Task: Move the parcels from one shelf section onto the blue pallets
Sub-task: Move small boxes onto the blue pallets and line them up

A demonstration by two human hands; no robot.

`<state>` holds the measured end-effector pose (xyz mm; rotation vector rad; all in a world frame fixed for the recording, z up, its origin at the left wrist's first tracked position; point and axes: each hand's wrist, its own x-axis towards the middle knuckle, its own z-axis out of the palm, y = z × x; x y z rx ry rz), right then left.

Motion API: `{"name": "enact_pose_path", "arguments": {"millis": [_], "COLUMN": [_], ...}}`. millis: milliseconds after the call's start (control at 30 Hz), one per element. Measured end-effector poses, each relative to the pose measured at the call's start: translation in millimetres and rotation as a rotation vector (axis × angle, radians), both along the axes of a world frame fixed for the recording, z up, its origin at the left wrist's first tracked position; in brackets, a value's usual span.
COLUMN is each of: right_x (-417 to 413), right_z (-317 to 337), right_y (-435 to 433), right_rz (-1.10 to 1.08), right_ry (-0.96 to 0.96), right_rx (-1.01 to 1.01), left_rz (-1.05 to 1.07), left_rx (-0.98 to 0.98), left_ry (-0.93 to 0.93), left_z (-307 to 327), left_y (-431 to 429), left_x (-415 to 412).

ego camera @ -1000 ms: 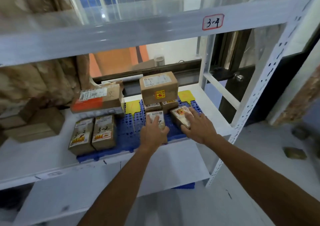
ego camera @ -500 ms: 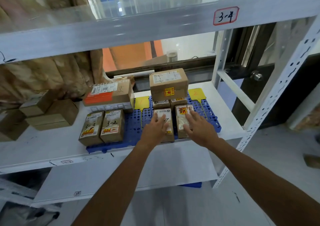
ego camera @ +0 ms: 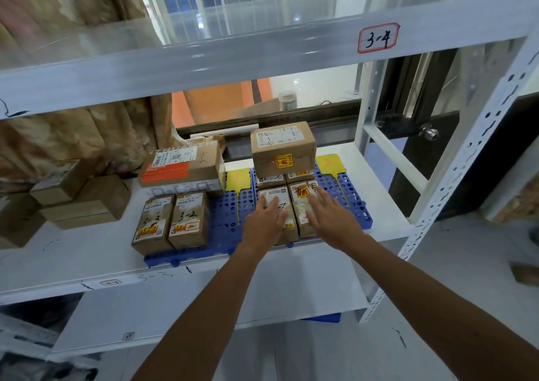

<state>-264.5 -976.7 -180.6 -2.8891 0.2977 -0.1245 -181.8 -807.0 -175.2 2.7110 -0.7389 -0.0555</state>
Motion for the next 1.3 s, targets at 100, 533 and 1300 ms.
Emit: {"name": "enact_pose_path", "arguments": {"millis": [100, 533, 1300], "right_x": [6, 8, 45], "right_z": [-4, 2, 67], "right_y": [-3, -2, 54], "right_rz": [0.009, -0.002, 0.079], "right_ry": [0.02, 0.002, -0.078], "right_rx": [-0.025, -0.025, -0.178], "left_rz": [0.005, 0.004, 0.127], "left_rx": [0.01, 0.045, 0.028], "left_ry": [0.002, 0.065, -0.085], "left_z": [1, 2, 72], "left_y": [-2, -8, 98], "left_x": [1, 6, 25]}}
